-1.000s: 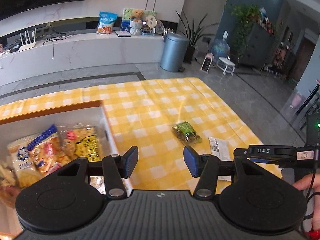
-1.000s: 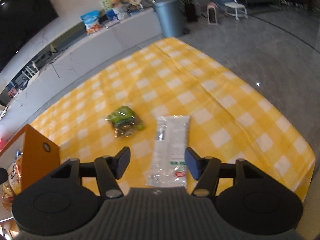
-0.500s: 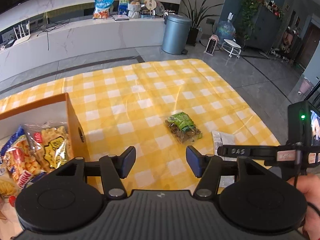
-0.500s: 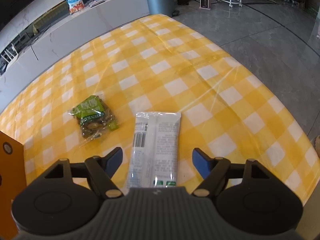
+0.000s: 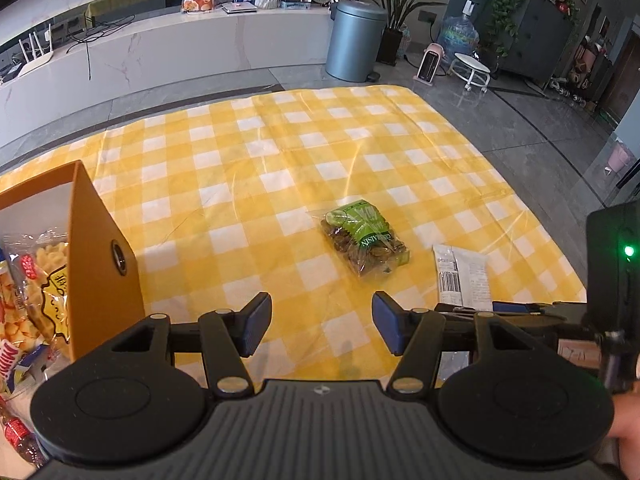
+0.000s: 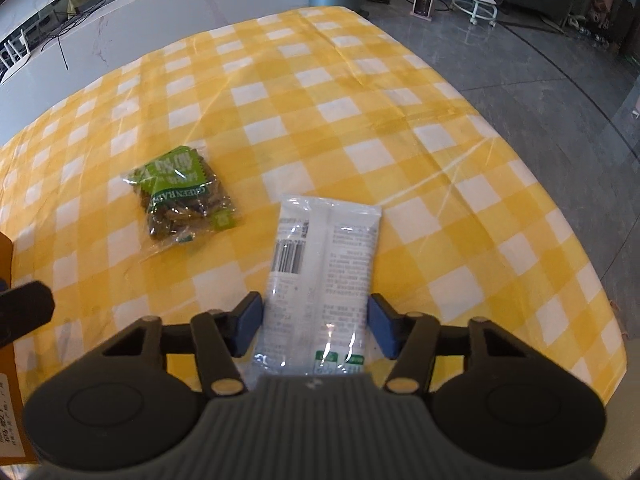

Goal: Organize snacks
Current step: 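Grasp the white bar packet with the right tool while the left tool grasps the green snack bag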

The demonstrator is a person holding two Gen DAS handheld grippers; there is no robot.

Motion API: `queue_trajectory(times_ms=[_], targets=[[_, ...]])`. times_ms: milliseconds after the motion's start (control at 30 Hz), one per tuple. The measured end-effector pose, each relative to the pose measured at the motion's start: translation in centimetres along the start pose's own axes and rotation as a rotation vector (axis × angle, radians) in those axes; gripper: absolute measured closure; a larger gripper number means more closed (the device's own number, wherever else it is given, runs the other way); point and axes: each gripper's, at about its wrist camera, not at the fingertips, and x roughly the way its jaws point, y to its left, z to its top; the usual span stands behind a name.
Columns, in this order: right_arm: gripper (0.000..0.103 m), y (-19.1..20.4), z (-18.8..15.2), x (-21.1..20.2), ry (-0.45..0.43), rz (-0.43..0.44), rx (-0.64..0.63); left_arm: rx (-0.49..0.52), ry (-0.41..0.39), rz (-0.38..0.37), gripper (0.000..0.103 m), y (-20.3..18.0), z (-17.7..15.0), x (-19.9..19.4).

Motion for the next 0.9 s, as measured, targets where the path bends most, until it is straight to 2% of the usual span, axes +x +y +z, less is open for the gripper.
queue_trajectory(times_ms=[300, 533, 667, 800, 900], targets=[[0.056, 0.3, -0.3, -0.4, -0.031, 0.021, -0.054, -0.034, -0.003, -0.031, 0.031, -0.1, 0.6, 1.2], [0.058, -1.8, 0.4, -1.2, -0.055, 0.134, 0.077, -0.079, -0.014, -0.070, 0.028, 0.1, 1.4, 2.8], [0.058, -2.5, 1.2, -1.8, -0.105, 0.144, 0.100, -0.113, -0.006, -0.081, 0.027, 0.2, 2.4, 4.5], [0.058, -2.1, 2.2, -1.4, -0.120, 0.103, 0.063, -0.195, -0.011, -0.111, 0.025, 0.3, 3.2, 6.3], [0.058, -2.1, 2.8, -1.1, -0.142, 0.089, 0.045, -0.216, 0.004, -0.118, 0.024, -0.1, 3.5, 7.7]])
